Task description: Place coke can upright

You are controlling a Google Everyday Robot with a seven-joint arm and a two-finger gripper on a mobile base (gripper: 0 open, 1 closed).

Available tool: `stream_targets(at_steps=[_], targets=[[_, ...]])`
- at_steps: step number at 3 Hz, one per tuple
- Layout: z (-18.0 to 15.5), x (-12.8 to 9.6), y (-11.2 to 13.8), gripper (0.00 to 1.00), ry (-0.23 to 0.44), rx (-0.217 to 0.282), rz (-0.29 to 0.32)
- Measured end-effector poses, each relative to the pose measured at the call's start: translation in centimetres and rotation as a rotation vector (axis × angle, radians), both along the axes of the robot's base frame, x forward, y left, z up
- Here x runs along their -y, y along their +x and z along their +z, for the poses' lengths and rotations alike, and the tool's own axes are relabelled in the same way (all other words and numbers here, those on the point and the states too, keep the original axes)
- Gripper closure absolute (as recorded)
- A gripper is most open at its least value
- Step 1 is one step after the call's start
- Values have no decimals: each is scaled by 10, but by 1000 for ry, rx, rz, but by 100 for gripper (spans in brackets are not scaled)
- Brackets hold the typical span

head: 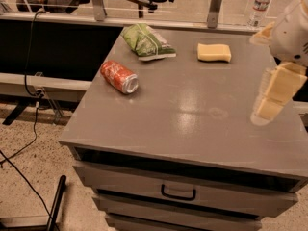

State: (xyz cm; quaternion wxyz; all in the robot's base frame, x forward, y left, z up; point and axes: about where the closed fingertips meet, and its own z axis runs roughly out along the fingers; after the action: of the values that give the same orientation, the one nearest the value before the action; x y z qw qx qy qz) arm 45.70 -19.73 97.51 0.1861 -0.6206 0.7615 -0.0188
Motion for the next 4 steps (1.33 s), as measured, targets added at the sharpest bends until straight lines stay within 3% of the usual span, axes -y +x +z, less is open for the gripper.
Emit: stream_targets(at_steps=[1, 2, 4], targets=[[-9, -50, 47, 0, 91, 33, 129], [-28, -109, 95, 0, 176, 30, 243], [-65, -213, 156, 0, 321, -40, 395]])
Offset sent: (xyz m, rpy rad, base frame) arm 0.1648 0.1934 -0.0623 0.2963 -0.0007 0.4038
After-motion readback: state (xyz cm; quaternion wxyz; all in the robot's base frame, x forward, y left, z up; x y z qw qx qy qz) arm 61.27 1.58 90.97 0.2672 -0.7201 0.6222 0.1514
